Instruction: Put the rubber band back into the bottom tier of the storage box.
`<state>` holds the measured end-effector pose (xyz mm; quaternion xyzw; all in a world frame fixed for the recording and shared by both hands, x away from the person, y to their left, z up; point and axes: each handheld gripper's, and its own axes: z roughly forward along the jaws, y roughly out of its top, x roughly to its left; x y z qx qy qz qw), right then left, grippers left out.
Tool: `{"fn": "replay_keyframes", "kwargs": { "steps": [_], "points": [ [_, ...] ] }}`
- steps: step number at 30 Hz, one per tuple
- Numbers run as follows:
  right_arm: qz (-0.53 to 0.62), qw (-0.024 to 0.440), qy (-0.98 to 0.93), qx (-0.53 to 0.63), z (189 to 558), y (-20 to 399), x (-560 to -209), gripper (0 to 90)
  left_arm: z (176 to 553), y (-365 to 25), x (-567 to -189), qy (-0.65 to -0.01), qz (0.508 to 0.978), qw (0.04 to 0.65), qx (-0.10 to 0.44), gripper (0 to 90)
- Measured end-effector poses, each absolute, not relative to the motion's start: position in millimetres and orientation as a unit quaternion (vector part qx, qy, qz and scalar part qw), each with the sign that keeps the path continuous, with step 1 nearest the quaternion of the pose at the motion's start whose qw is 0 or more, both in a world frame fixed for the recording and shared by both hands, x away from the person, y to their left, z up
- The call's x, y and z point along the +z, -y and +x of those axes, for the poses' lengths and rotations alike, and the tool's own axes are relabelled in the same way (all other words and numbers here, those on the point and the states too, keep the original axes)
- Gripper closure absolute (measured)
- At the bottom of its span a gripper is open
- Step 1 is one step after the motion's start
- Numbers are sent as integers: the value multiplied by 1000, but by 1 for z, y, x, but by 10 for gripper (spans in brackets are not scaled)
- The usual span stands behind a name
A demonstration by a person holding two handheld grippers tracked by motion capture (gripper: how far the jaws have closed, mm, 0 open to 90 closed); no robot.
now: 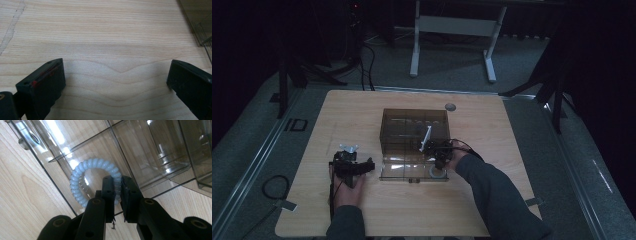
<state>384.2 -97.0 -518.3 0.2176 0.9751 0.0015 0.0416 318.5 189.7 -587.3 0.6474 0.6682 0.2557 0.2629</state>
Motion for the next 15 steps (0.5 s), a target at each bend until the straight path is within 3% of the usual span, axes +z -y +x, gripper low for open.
{"fn": "replay_keyframes", "kwargs": {
  "steps": [15],
  "points": [
    [213,43,-976,-5,383,96,-523,811,319,-190,-587,-668,647,263,256,18]
  ]
}}
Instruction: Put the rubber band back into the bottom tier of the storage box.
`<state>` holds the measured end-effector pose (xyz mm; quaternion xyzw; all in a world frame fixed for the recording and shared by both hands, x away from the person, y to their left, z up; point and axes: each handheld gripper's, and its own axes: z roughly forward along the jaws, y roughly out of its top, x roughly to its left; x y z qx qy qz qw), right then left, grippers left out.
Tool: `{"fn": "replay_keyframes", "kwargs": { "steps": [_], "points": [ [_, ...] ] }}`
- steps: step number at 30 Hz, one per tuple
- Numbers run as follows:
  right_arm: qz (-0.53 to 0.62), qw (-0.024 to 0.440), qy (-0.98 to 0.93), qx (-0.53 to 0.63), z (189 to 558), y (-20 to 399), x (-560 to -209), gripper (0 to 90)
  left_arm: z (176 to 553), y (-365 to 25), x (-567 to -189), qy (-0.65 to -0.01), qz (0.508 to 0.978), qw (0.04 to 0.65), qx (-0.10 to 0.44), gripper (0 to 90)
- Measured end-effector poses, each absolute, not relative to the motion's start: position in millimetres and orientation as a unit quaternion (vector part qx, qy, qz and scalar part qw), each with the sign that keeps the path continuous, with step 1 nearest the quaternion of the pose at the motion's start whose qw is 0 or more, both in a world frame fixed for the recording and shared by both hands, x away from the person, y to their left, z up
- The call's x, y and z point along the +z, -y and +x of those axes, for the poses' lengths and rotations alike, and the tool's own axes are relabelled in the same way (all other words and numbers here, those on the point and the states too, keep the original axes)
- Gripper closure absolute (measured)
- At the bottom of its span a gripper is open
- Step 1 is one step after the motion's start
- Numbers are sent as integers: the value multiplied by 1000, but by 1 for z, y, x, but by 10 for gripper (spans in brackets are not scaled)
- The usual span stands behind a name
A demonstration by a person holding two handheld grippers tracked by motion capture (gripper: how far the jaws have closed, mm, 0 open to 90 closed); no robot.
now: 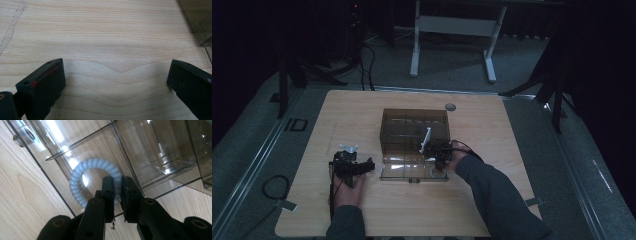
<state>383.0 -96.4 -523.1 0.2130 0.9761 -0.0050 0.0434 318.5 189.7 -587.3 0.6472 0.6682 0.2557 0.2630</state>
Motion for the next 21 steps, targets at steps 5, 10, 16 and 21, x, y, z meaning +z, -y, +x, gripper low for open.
{"fn": "replay_keyframes", "kwargs": {
  "steps": [5,10,16,21],
  "points": [
    [211,44,-976,-7,383,96,-524,809,319,-190,-587,-668,647,263,256,18],
    [211,44,-977,-8,383,96,-525,807,319,-190,-587,-668,647,263,256,18],
    [210,45,-977,-9,383,96,-525,805,319,-190,-587,-668,647,263,256,18],
    [211,45,-977,-8,383,97,-525,801,319,-190,-587,-668,647,263,256,18]
  ]
}}
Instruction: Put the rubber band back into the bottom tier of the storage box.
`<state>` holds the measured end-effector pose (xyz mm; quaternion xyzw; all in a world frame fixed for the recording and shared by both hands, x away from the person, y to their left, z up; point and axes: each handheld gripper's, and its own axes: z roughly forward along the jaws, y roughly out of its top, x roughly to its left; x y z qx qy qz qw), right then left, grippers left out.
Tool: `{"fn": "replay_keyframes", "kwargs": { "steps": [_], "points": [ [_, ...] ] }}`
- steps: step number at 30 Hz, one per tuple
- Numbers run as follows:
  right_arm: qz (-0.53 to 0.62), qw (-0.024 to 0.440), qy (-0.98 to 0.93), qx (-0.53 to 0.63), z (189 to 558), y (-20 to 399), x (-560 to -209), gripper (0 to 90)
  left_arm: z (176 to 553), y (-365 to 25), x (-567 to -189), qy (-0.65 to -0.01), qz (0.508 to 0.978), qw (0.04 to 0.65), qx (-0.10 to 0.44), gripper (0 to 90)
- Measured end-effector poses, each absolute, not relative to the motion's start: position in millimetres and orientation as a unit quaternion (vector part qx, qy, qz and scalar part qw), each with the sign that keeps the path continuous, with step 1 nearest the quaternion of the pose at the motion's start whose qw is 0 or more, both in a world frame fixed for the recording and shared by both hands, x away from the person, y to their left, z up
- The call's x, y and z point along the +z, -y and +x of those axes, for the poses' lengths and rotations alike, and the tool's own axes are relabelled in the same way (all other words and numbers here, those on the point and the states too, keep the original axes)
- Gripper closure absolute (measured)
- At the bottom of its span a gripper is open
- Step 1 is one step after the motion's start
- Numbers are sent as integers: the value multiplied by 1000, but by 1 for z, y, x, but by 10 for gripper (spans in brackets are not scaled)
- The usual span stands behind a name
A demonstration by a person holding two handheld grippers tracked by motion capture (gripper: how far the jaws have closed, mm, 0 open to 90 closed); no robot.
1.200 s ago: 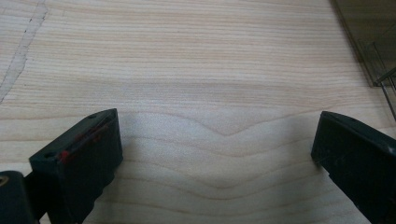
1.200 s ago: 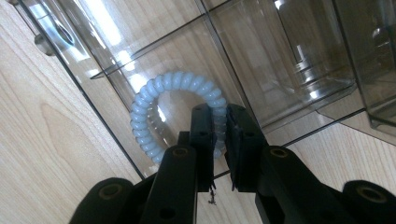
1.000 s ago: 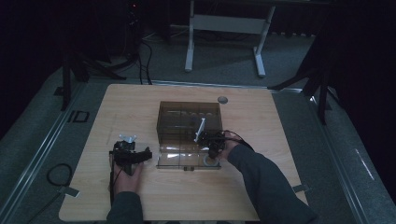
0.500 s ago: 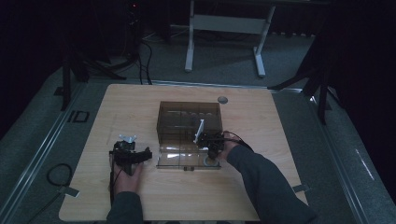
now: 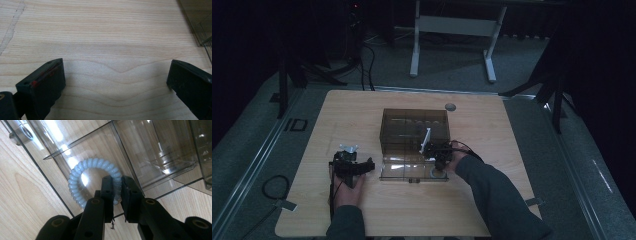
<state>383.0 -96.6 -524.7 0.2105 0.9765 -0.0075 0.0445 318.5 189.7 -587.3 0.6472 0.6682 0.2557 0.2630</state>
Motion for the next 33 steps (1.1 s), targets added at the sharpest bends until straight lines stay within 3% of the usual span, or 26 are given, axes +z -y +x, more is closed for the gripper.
{"fn": "replay_keyframes", "kwargs": {
  "steps": [33],
  "points": [
    [216,42,-975,11,382,98,-518,746,319,-190,-587,-668,647,263,256,19]
  ]
}}
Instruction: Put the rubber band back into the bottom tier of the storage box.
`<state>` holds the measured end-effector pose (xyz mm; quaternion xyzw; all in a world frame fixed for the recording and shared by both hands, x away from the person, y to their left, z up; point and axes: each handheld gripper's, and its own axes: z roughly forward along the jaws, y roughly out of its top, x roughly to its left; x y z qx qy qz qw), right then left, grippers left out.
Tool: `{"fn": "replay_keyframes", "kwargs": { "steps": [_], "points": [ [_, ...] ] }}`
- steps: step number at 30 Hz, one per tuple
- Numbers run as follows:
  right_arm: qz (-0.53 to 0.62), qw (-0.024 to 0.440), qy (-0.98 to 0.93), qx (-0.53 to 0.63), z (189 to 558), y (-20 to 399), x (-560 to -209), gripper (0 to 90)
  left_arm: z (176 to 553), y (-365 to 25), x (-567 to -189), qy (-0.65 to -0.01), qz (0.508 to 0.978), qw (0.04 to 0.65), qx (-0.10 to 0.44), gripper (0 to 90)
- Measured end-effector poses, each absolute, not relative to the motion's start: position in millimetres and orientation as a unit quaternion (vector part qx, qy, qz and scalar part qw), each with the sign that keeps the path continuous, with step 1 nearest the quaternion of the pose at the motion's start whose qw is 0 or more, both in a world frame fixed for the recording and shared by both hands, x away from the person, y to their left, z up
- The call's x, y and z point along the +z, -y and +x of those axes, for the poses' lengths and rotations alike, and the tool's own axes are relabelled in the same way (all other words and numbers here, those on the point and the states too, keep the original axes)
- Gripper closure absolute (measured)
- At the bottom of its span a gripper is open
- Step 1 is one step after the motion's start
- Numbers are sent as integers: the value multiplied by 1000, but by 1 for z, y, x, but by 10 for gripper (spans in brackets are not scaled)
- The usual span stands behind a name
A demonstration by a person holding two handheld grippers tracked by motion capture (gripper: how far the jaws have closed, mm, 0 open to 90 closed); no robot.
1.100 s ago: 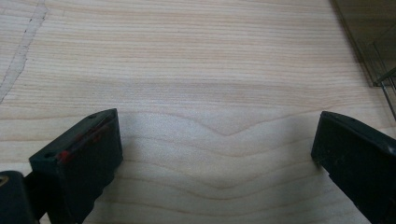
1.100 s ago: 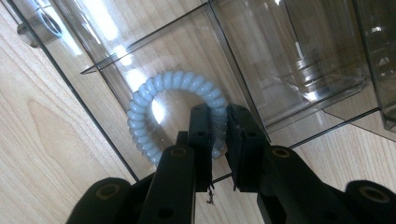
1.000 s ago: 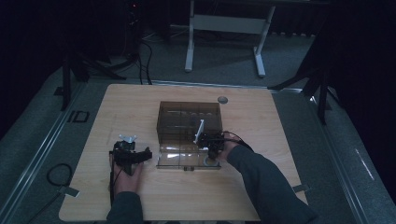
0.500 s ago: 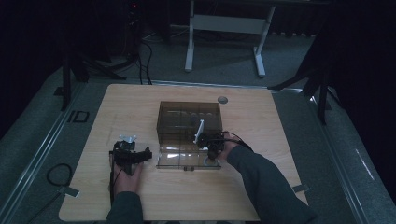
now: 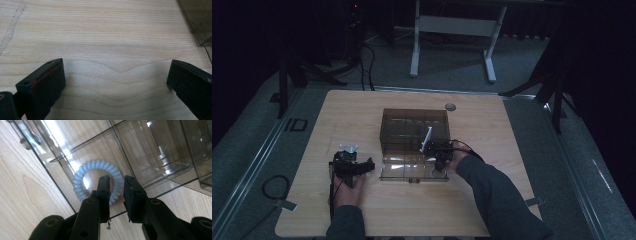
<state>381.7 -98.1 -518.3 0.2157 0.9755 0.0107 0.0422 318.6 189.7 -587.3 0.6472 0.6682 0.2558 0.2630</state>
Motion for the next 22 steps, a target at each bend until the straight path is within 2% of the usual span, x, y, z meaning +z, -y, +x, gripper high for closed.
{"fn": "replay_keyframes", "kwargs": {
  "steps": [22],
  "points": [
    [230,60,-968,80,367,123,-482,692,319,-190,-587,-668,646,264,257,19]
  ]
}}
